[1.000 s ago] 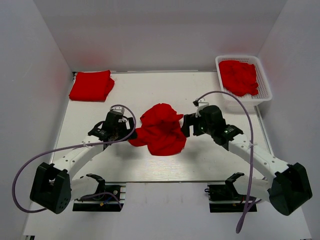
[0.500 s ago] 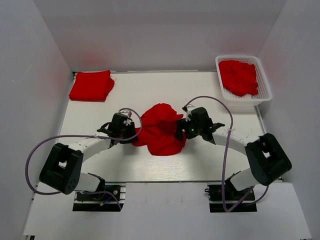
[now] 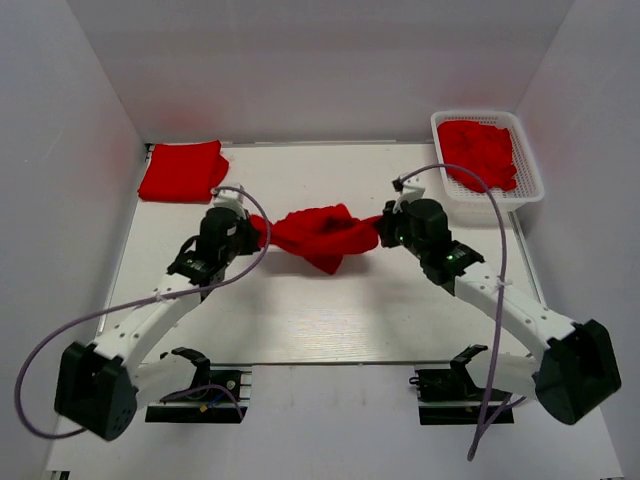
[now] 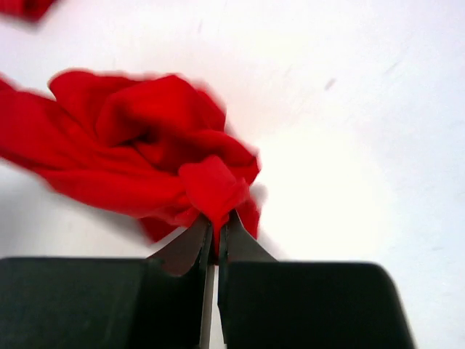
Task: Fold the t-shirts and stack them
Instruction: Flatten out the tshirt
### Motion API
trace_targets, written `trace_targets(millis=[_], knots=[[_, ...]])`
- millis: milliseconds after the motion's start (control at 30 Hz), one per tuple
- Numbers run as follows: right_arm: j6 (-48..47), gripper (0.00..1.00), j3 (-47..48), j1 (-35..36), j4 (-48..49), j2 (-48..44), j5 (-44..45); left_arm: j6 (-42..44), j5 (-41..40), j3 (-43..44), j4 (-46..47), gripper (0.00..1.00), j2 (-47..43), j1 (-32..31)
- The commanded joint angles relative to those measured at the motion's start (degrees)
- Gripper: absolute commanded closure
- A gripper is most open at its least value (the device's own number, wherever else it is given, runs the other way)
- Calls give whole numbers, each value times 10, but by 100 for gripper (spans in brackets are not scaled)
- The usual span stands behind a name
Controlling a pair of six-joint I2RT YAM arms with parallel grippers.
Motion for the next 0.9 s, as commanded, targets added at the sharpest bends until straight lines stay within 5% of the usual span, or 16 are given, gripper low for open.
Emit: trace_targets(millis=[0,233,500,867], knots=[[-22,100,57,-4,-23,-44,118,20,-85,51,-6,100,-79,3],[-40,100,113,-5,-69,-145,263,47,-195,146,-52,100,-189,3],[-117,100,209,-5,-60,-219,142,102,-79,233,-1,100,-228,3],[-191,100,328,-5,-50,-206,98,166,-6,360,27,100,-170,3]])
